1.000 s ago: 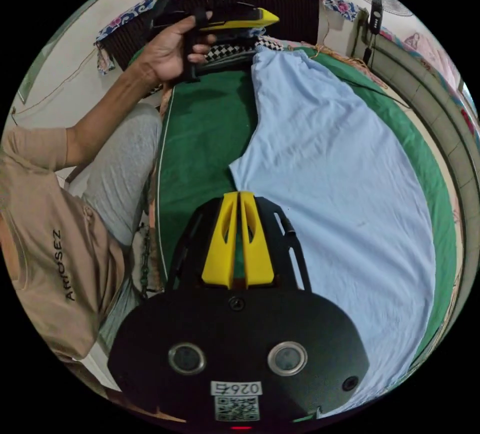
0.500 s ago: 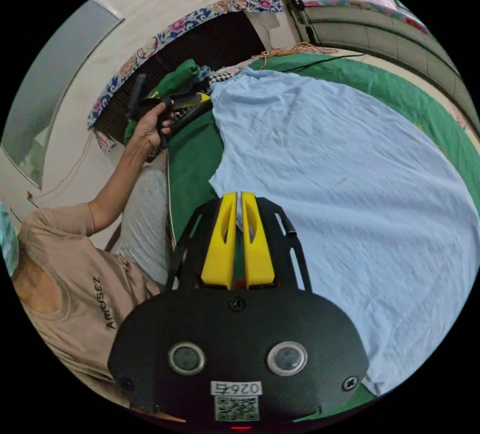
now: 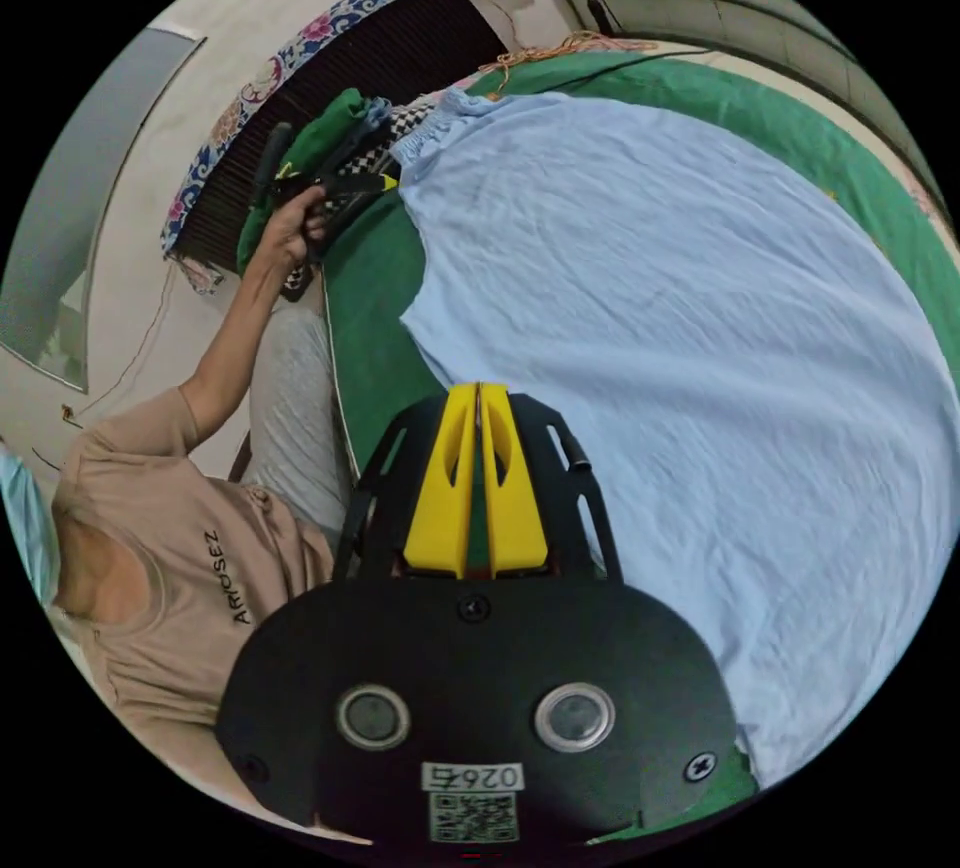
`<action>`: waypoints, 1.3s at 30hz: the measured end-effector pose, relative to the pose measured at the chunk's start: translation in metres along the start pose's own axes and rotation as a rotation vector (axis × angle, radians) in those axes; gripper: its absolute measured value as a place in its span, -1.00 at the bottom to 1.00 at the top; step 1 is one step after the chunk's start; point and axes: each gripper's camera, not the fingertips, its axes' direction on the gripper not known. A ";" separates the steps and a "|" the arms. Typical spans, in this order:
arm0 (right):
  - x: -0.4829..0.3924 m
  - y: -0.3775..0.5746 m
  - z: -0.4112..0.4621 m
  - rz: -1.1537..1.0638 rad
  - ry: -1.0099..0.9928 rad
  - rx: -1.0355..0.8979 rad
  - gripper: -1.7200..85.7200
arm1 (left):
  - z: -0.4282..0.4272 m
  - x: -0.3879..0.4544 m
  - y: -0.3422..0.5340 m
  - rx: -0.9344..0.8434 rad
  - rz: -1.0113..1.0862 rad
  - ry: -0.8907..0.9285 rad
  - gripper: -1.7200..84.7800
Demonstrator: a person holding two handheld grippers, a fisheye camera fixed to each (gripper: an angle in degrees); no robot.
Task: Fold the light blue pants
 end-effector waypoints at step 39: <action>0.157 0.441 -0.232 0.896 0.437 0.923 -0.95 | 0.262 0.929 0.071 -0.583 1.033 0.713 -0.31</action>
